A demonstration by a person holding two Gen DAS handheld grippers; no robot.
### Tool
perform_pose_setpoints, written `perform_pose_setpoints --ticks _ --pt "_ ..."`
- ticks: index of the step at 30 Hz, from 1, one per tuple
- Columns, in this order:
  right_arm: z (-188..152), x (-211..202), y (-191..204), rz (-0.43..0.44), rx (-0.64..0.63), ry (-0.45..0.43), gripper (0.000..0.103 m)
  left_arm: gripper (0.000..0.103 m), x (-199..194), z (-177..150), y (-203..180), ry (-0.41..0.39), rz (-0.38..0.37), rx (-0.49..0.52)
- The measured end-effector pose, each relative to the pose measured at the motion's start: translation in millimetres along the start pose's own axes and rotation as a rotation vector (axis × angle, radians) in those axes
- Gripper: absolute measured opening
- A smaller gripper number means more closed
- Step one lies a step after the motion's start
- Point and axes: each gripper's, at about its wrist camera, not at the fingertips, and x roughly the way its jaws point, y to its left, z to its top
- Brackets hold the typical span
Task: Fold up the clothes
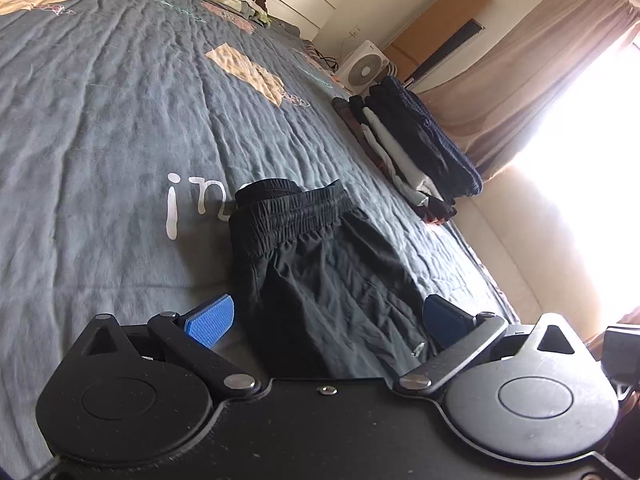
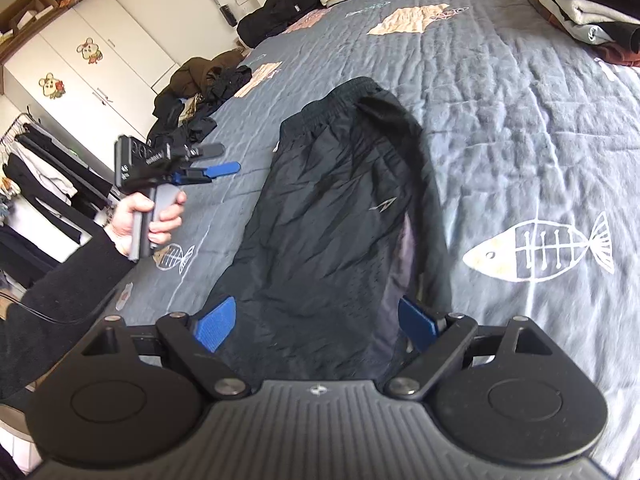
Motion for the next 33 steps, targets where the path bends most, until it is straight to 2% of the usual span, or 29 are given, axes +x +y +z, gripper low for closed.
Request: perform_pose_setpoints --ticks 4,7,10,16,21,23,28,33 --pt "10 2 -10 0.011 0.031 0.004 0.088 0.102 3 0 -2 0.018 0.049 0.018" --pt "20 2 -6 -0.014 0.057 0.028 0.088 0.102 -5 4 -17 0.037 0.085 0.028" --pt "38 -4 10 -0.062 0.068 0.067 0.088 0.102 -21 11 -45 0.057 0.129 0.049" --pt "85 -41 61 -0.096 0.112 0.120 0.088 0.102 -70 30 -120 0.103 0.216 0.032" --pt "110 -67 109 -0.132 0.103 0.187 0.088 0.102 -117 40 -171 0.169 0.254 -0.008" --pt "116 -75 125 -0.144 0.100 0.219 0.088 0.102 -135 46 -182 0.170 0.237 -0.033" --pt "128 -92 153 -0.124 0.077 0.224 0.088 0.102 -154 64 -185 0.176 0.235 -0.032" --pt "135 -86 158 -0.172 0.079 0.209 0.088 0.102 -134 70 -155 0.206 0.212 -0.006"
